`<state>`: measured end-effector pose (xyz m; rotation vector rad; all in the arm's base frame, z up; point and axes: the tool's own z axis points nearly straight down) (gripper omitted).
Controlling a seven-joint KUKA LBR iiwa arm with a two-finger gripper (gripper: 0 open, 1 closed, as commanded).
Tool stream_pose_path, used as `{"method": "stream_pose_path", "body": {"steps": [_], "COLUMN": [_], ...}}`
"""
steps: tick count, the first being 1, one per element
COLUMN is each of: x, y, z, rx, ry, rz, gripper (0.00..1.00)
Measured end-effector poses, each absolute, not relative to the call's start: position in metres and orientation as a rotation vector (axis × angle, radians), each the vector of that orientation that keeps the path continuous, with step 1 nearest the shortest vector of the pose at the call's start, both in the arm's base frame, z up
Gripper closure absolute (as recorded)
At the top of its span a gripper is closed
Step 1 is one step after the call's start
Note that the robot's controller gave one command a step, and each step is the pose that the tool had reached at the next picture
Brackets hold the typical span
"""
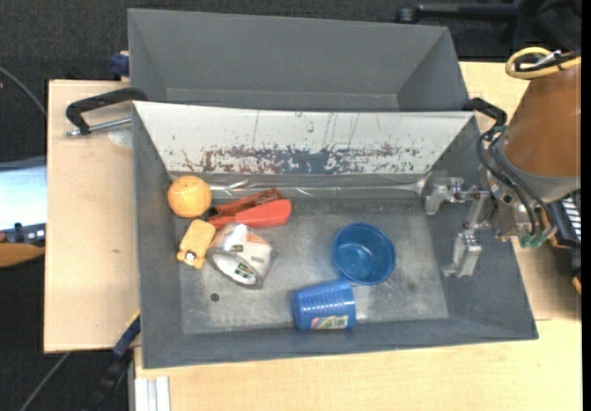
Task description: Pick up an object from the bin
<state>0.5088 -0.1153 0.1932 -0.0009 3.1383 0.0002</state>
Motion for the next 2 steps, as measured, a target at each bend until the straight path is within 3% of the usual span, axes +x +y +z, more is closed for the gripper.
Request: {"method": "stream_pose_path", "body": {"steps": [1,2], "x": [0.509,0.517], "y": [-0.115,-0.068], "z": [0.193,0.147], "rx": [-0.001,0.022], "ry": [3.138,3.131], "rz": [0.0,-0.002], "gripper": [0.0,0.0]}}
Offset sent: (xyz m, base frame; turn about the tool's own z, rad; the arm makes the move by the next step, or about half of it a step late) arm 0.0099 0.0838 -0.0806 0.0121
